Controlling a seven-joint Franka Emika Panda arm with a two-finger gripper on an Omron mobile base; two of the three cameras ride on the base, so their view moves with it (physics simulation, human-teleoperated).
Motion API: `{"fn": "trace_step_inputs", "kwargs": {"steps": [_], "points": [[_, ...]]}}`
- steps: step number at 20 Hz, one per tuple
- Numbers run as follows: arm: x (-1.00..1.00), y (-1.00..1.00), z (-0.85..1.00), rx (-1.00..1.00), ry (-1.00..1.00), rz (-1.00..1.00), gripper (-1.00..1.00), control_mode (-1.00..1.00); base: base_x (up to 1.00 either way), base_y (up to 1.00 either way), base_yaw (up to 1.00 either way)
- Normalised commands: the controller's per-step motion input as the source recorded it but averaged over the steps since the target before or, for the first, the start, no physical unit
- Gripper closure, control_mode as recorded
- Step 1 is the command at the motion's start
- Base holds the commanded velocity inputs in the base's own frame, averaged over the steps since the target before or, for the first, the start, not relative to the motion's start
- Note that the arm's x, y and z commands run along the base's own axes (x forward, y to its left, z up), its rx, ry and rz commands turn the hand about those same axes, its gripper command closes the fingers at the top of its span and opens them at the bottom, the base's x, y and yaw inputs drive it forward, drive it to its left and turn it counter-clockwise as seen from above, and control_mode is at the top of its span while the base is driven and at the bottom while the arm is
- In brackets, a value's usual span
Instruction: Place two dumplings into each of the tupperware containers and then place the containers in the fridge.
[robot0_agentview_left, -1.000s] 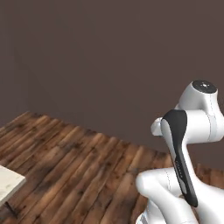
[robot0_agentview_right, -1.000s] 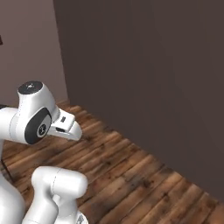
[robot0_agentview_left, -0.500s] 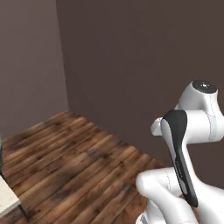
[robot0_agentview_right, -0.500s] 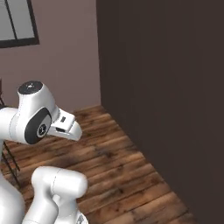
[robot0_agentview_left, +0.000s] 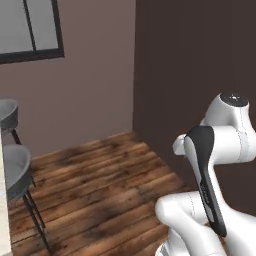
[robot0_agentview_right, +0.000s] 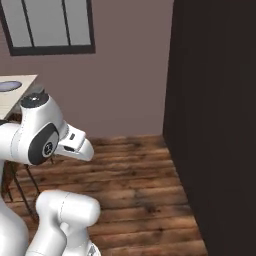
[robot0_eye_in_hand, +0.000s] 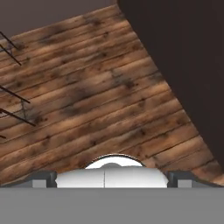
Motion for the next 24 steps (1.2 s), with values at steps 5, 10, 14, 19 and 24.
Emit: {"fn": "trace_step_inputs", "kwargs": {"steps": [5, 10, 14, 19, 24], "points": [[0.0, 0.0, 0.0, 0.0, 0.0, 0.0, -1.0, 1.0, 0.99, -0.3, 0.64], [0.0, 0.0, 0.0, 0.0, 0.0, 0.0, -1.0, 1.0, 0.87, -0.33, 0.66], [0.0, 0.0, 0.0, 0.0, 0.0, 0.0, -1.0, 1.0, 0.72, -0.42, 0.64], [0.0, 0.0, 0.0, 0.0, 0.0, 0.0, -1.0, 1.0, 0.26, -0.64, 0.62], [0.0, 0.0, 0.0, 0.0, 0.0, 0.0, -1.0, 1.0, 0.19, -0.7, 0.59]]}}
